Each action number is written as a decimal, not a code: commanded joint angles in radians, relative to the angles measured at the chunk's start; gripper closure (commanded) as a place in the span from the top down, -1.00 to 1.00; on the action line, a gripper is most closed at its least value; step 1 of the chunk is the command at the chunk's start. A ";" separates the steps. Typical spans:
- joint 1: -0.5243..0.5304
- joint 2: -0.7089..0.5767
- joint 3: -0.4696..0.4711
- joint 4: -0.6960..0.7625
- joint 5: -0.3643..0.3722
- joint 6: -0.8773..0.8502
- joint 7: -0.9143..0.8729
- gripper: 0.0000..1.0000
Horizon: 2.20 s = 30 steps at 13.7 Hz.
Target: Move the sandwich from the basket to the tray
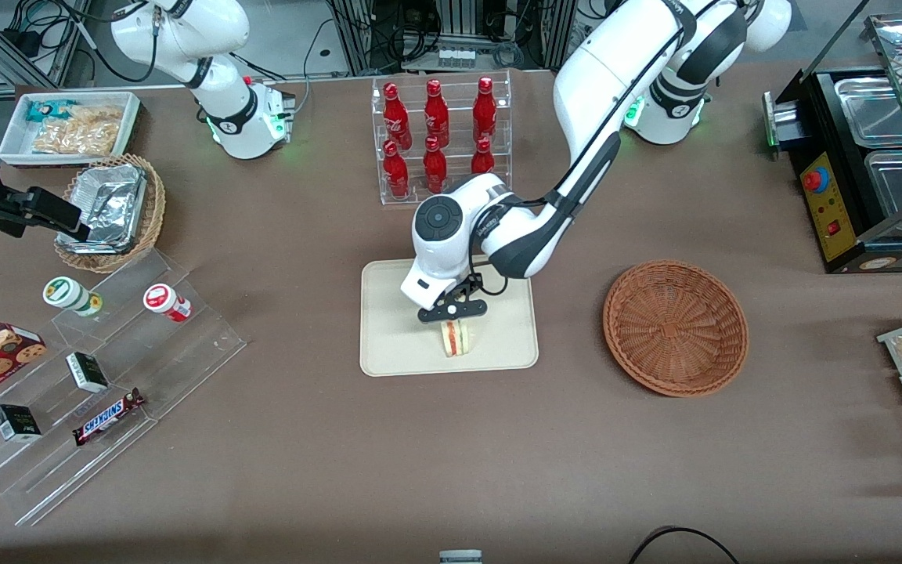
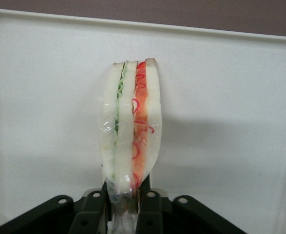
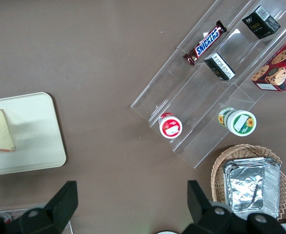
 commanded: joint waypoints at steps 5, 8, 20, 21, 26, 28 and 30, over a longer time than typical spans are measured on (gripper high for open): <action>-0.002 -0.099 0.022 -0.024 0.017 -0.030 -0.102 0.99; 0.056 -0.223 0.042 -0.070 0.006 -0.088 -0.134 0.99; 0.378 -0.616 0.042 -0.110 -0.026 -0.605 0.059 0.99; 0.415 -0.636 0.041 -0.112 -0.026 -0.614 0.096 0.99; 0.601 -0.714 0.042 -0.110 -0.144 -0.737 0.425 0.99; 0.667 -0.745 0.042 -0.119 -0.169 -0.780 0.585 0.99; 0.718 -0.820 0.042 -0.200 -0.180 -0.776 0.709 0.99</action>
